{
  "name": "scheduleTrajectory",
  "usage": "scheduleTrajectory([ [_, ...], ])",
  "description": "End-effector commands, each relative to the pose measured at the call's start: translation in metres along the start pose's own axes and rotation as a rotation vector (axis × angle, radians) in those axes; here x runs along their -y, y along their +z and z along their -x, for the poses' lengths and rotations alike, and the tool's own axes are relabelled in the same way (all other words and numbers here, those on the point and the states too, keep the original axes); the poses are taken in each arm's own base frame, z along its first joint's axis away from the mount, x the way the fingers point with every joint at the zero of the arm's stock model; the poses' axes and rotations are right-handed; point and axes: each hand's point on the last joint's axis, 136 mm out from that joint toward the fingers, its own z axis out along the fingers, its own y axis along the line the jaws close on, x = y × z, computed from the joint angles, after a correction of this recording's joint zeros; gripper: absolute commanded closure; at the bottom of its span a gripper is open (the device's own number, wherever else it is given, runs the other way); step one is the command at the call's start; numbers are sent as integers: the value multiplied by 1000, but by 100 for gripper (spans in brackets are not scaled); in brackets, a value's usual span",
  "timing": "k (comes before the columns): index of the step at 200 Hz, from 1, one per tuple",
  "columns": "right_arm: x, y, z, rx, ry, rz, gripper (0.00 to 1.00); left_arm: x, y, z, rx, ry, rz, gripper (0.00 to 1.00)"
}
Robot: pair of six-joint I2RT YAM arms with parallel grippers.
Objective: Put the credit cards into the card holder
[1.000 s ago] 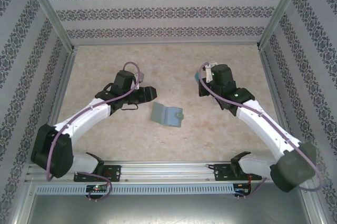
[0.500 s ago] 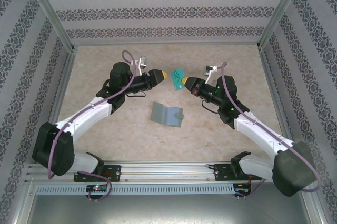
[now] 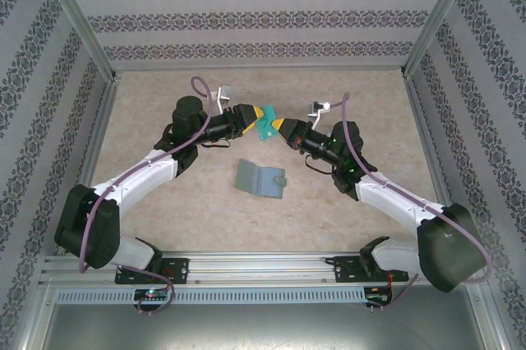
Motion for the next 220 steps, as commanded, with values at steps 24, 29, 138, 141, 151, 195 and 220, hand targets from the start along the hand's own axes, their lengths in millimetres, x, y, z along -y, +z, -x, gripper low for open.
scheduleTrajectory([
  [24, -28, 5, 0, -24, -17, 99, 87, 20, -5, 3, 8, 53, -58, 89],
  [29, -28, 5, 0, -30, -20, 95, 77, 19, -5, 3, 7, 57, -48, 93],
  [138, 14, -18, -13, -357, -130, 22, 51, 8, -10, -23, -153, 121, 36, 100],
  [141, 17, -18, -13, -357, -129, 17, 49, 8, -10, -24, -158, 118, 34, 100],
  [151, 26, -18, -15, -362, -126, 2, 46, 9, -9, -26, -174, 115, 21, 100],
  [195, 31, -13, -40, -451, -138, 31, 49, -7, -5, -37, -239, 88, 46, 100],
  [220, 26, -10, -49, -479, -146, 47, 54, -11, -5, -38, -238, 99, 58, 100],
])
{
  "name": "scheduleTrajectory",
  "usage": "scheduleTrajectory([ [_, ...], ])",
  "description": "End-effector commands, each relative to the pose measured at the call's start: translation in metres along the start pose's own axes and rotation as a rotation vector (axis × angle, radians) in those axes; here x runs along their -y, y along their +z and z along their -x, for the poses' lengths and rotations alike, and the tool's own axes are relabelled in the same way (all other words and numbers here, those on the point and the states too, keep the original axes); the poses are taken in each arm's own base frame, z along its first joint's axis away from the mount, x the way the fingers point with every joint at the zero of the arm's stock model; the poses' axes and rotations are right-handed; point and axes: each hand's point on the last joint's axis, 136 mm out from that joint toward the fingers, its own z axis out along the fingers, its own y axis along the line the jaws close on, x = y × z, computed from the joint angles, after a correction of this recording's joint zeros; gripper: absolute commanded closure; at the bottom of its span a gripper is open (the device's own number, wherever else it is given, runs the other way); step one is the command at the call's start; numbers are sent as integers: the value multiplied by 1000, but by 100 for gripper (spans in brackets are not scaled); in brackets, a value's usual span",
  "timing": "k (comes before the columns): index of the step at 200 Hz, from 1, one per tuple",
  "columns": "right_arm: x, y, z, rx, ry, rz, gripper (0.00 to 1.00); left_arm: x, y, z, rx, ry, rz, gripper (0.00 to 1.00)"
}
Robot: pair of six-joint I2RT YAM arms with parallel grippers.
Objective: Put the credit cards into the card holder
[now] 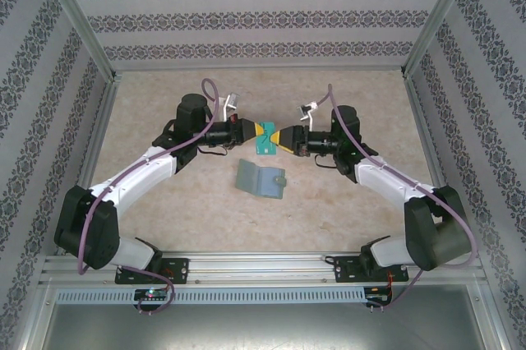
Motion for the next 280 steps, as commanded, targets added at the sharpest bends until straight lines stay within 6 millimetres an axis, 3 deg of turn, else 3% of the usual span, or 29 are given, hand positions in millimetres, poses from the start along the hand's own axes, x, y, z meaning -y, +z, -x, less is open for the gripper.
scheduleTrajectory([
  [1, -10, 5, -12, -56, -62, 43, 55, 3, 0, 0, -23, 42, -2, 100],
  [34, -5, 4, -7, -33, -40, 20, 83, -2, 2, -2, -43, 36, 16, 100],
  [66, -2, 2, -11, -44, -39, 10, 84, -14, 4, -7, -80, 35, 60, 100],
  [84, 3, 5, -13, -51, -25, 4, 95, -19, 8, -9, -97, 9, 50, 96],
  [115, 19, 9, -20, -49, 17, -33, 100, -34, 13, -7, -98, -20, 66, 64],
  [132, 38, 11, -25, -7, 66, -103, 100, -52, 9, -8, -89, -25, 126, 24],
  [144, 55, 11, -32, 15, 85, -167, 99, -72, 5, -15, -98, -17, 210, 15],
  [179, 108, 11, -53, 59, 141, -320, 100, -140, -13, -37, -130, -55, 463, 12],
  [214, 139, 27, -75, 33, 198, -387, 100, -161, -9, -54, -183, -110, 474, 17],
  [253, 158, 34, -81, 39, 220, -417, 100, -192, -25, -66, -197, -91, 626, 20],
  [280, 164, 38, -83, 27, 251, -395, 100, -216, -34, -75, -225, -76, 721, 33],
])
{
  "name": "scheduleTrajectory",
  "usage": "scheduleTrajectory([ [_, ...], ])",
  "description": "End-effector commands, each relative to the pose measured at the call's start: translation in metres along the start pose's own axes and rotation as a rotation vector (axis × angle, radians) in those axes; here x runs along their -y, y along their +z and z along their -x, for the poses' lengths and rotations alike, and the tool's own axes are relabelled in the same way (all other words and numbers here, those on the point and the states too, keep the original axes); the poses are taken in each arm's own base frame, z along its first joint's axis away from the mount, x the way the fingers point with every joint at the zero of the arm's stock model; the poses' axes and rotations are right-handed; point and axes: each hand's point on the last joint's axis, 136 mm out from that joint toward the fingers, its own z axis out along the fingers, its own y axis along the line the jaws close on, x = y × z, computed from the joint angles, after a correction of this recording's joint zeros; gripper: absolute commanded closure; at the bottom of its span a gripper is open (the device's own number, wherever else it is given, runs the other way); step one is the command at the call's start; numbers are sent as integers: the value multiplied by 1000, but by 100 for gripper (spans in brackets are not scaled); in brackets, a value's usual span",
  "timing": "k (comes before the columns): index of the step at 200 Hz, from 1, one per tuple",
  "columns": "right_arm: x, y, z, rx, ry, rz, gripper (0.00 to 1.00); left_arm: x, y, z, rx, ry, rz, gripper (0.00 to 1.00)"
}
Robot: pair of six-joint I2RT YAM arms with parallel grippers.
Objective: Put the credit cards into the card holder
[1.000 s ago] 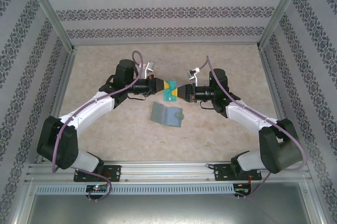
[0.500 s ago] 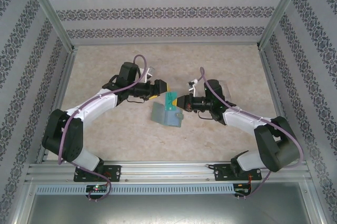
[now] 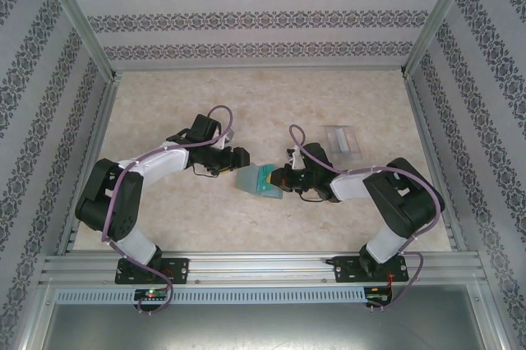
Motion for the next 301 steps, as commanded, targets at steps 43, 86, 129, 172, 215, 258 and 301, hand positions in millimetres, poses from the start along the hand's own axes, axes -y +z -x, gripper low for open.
scheduleTrajectory([
  [43, -1, 14, 3, -8, 35, 58, 100, -53, 21, -24, -66, 14, 163, 61],
  [86, -11, 18, 0, -32, 60, 109, 100, -57, 27, -28, -83, 3, 157, 71],
  [129, -10, 20, -3, -52, 82, 106, 100, -61, 30, -31, -101, -6, 165, 76],
  [172, -1, 28, -11, -90, 120, 83, 100, -63, 30, -32, -105, -8, 179, 77],
  [215, -3, 40, -16, -124, 137, 88, 100, -63, 29, -33, -108, -12, 175, 77],
  [258, -3, 46, -14, -124, 153, 94, 100, -64, 30, -35, -106, -19, 177, 77],
  [301, -2, 48, -18, -114, 162, 93, 100, -66, 30, -36, -103, -37, 177, 79],
])
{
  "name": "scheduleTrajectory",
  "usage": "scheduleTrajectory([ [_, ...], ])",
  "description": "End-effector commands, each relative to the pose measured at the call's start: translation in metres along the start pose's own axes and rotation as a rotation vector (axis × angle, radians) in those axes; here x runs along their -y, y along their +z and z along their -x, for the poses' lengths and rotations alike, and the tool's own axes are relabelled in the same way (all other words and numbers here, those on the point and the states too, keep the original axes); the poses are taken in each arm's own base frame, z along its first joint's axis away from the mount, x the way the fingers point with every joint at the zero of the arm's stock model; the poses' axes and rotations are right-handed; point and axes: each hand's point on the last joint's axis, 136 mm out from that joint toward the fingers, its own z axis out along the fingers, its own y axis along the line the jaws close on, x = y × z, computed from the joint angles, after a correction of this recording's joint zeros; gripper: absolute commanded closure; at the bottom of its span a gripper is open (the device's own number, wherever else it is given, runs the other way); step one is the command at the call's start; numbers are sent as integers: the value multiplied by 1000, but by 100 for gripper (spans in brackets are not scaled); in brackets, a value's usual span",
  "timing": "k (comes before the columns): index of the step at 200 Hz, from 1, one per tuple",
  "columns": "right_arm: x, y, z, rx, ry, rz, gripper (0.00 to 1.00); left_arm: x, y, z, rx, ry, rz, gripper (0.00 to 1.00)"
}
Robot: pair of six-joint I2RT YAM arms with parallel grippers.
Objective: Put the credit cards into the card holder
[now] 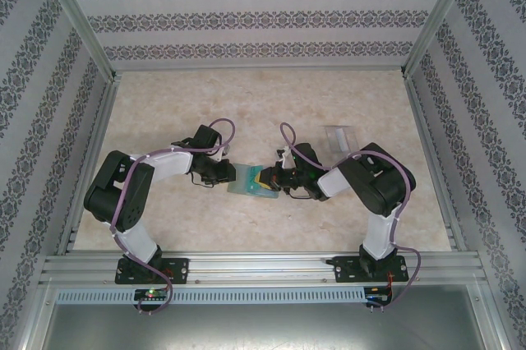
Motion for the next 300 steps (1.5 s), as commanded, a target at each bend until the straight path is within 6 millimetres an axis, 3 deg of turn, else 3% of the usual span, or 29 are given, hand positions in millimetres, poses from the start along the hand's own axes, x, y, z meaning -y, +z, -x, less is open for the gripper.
scheduleTrajectory([
  [1, 13, 9, -11, -16, 28, -38, 100, -9, 8, -7, -29, -27, 17, 79],
  [69, 11, 20, -20, -19, 47, -17, 94, -9, 8, -7, -30, -42, 16, 79],
  [90, 15, 18, -20, -9, 43, -39, 83, -9, 9, -7, -29, -44, 18, 79],
  [127, 21, 2, -13, 31, 26, -69, 70, -11, 7, -8, -23, -47, 24, 80],
  [180, 28, -4, -9, 52, 6, -122, 71, -12, 6, -8, -22, -40, 34, 80],
  [205, 29, -10, -7, 69, 3, -147, 68, -13, 7, -8, -35, -38, 43, 92],
  [229, 29, -14, -5, 74, -14, -165, 66, -14, 9, -8, -32, -42, 48, 95],
  [262, 30, -16, -4, 73, -4, -170, 69, -16, 11, -9, -40, -53, 50, 100],
  [300, 33, -14, -5, 66, 2, -173, 95, -18, 11, -8, -50, -49, 64, 100],
])
